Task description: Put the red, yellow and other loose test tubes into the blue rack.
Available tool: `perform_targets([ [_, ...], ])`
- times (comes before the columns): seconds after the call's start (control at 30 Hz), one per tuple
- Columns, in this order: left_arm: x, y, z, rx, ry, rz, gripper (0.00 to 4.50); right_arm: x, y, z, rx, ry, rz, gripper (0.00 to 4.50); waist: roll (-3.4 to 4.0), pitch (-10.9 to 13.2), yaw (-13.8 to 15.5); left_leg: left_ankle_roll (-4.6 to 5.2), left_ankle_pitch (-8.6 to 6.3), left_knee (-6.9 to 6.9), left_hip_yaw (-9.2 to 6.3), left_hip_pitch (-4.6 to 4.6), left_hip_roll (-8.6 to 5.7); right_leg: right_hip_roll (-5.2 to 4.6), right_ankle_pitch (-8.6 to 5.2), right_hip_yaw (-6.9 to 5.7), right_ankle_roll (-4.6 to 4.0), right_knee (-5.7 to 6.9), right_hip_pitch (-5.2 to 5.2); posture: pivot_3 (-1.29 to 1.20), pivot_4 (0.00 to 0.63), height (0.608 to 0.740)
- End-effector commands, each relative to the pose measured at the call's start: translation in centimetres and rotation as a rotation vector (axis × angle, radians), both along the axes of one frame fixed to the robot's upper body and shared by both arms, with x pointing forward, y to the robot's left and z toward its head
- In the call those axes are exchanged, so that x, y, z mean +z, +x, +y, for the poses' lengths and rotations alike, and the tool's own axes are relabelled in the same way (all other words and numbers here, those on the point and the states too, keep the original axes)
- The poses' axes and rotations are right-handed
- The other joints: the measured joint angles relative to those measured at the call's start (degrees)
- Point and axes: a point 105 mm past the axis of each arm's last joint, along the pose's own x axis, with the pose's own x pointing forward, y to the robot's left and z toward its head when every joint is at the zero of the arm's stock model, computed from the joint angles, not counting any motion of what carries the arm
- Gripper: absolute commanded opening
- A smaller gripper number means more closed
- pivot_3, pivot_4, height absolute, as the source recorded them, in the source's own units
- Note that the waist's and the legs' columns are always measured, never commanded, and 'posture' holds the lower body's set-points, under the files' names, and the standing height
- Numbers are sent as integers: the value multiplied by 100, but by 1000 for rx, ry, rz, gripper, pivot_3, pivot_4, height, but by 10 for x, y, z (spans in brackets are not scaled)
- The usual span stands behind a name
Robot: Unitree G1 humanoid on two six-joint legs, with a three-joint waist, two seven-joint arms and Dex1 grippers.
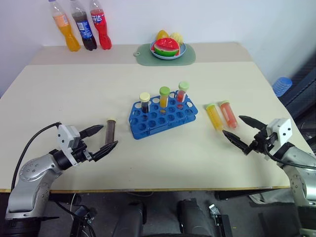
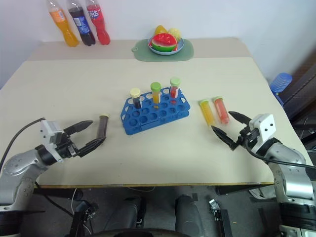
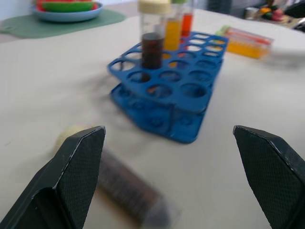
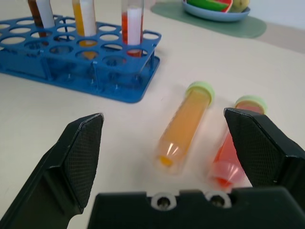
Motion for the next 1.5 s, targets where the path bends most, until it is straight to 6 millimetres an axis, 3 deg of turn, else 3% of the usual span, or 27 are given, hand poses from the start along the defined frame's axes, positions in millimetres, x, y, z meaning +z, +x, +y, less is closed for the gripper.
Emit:
perform_targets([
  [0.03,15,-1,-20,-86,15,-63,4450,21,16,-2,-38,-28,-13,4500,1,1,1,0,0,0,-1,0,0,0,0,-1,0,0,0,0,150,740],
  [0.2,24,0,-42,-172,-3,-90,4450,38,40,-2,-55,-21,64,4500,2,2,3,0,0,1,0,-1,-1,-1,0,0,0,0,-1,0,150,740],
  [0.37,27,1,-59,-255,30,-114,4450,42,79,-21,-208,-69,244,4500,5,4,-8,0,0,4,5,-3,-4,-1,0,1,0,0,-4,0,150,740],
  [0.53,28,3,-69,-268,8,-122,4450,41,104,-26,-322,-16,455,4500,8,5,-12,0,0,-3,11,-15,-5,-1,1,1,0,-2,-20,0,150,740],
  [0.87,17,-2,-76,-251,-13,-104,4450,37,119,-26,-381,-68,686,4500,18,11,-25,0,1,2,28,-45,-9,-2,2,3,3,3,-54,0,150,740],
  [1.03,13,-6,-78,-239,-27,-97,4450,20,121,-21,-368,-161,744,4500,18,11,-36,0,0,2,28,-48,-9,0,3,2,3,3,-56,0,150,740],
  [1.13,13,-7,-79,-233,-37,-94,4500,12,119,-21,-346,-211,765,3196,24,14,-33,0,1,3,29,-52,-9,0,3,3,4,6,-61,0,150,740],
  [1.27,11,-8,-79,-228,-38,-93,4500,5,118,-25,-339,-274,761,1005,24,14,-38,-1,1,6,29,-55,-10,-1,3,3,4,8,-63,0,150,740],
  [1.3,11,-8,-79,-226,-38,-92,4500,6,119,-27,-340,-283,745,750,24,14,-38,-1,1,6,28,-54,-10,0,3,3,4,8,-63,0,150,740],
  [1.47,10,-7,-79,-217,-38,-94,4500,22,127,-34,-321,-297,598,747,26,15,-39,-1,1,7,29,-54,-11,0,3,4,4,9,-63,0,150,740],
  [1.5,10,-8,-79,-216,-41,-93,4500,32,132,-37,-311,-296,489,747,27,15,-36,-1,1,6,29,-54,-11,0,3,3,4,9,-63,0,150,740],
])
